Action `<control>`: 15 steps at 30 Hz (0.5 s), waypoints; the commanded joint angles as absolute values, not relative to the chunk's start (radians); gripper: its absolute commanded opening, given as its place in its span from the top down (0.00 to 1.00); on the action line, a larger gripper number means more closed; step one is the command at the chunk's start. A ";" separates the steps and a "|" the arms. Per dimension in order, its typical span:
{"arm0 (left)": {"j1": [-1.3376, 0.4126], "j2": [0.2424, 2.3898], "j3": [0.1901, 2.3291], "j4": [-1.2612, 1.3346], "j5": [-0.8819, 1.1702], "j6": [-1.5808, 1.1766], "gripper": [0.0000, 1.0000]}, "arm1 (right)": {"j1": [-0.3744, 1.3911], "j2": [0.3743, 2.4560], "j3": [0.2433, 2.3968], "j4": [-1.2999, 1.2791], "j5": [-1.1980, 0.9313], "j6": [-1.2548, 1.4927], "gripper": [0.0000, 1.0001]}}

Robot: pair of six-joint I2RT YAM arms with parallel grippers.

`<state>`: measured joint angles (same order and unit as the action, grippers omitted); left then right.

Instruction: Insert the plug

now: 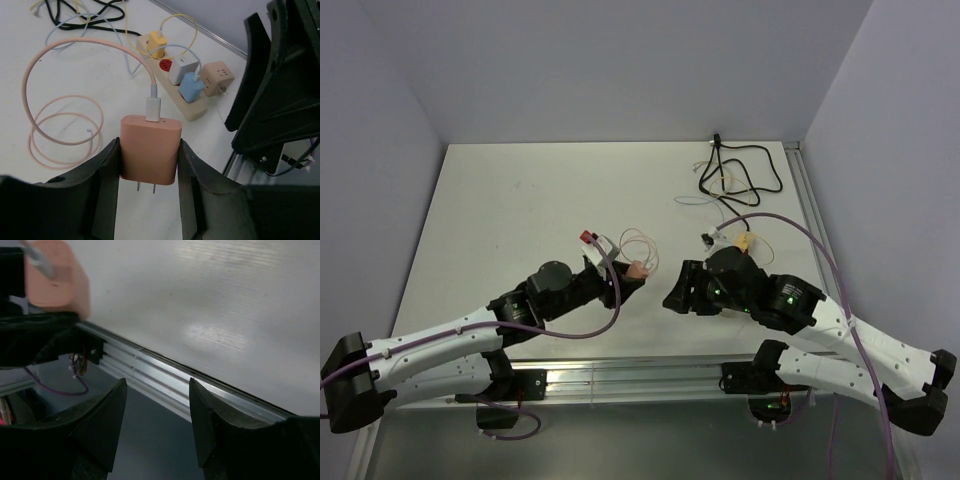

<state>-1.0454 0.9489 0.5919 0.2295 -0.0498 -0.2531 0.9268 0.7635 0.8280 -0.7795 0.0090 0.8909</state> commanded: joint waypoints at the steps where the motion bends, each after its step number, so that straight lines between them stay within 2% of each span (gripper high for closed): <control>1: -1.083 0.907 0.578 0.258 -0.040 -0.255 1.00 | 0.988 0.816 0.923 -0.658 -0.002 0.882 0.39; 6: -1.130 0.887 0.577 0.244 -0.060 -0.239 1.00 | 1.063 0.857 0.999 -0.653 0.084 0.903 0.35; 15: -1.196 0.904 0.578 0.238 -0.092 -0.227 1.00 | 1.084 0.936 1.042 -0.627 0.060 0.904 0.36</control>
<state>-1.1732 0.9077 0.5758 0.2008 -0.0696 -0.2474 1.0714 0.8982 0.9943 -0.6643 0.0444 0.9005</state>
